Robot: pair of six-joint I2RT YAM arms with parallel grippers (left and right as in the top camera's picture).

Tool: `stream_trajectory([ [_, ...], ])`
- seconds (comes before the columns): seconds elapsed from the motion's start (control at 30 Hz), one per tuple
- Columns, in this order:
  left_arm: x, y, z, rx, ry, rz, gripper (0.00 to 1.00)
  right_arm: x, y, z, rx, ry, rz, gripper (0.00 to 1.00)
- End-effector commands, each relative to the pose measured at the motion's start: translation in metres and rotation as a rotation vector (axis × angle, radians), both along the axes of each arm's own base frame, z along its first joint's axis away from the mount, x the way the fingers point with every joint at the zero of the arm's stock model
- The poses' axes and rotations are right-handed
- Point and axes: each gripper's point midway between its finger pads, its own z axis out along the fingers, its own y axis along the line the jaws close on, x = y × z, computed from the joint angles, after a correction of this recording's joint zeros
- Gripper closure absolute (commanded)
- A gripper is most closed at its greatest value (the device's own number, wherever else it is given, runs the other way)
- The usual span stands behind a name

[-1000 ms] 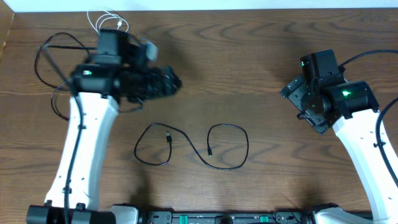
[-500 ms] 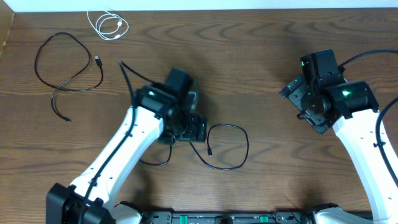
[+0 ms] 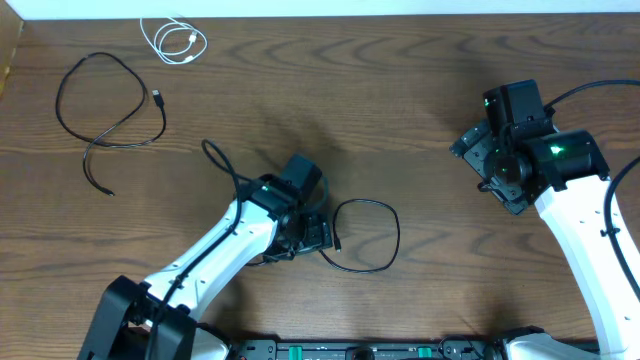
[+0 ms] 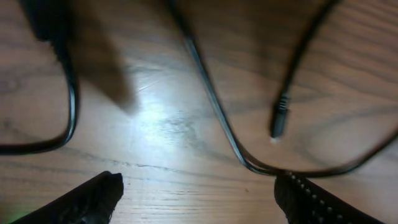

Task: Untangle cables
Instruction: 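Move the left gripper to the remaining black cable in the centre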

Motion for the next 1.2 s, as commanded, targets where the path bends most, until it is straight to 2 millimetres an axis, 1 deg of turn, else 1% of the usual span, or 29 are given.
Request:
stream_trajectory([
  [0.0, -0.0022, 0.0179, -0.0111, 0.095, -0.001, 0.097, 0.18, -0.0007, -0.0035, 0.0002, -0.023, -0.001, 0.004, 0.01],
  [0.13, -0.0048, 0.0214, -0.0144, 0.11, 0.003, 0.097, 0.18, -0.0007, -0.0035, 0.0002, -0.023, -0.001, 0.004, 0.01],
  [1.17, 0.0015, 0.0177, -0.0141, 0.093, -0.022, 0.098, 0.18, -0.0007, -0.0035, 0.0002, -0.023, -0.001, 0.004, 0.01],
])
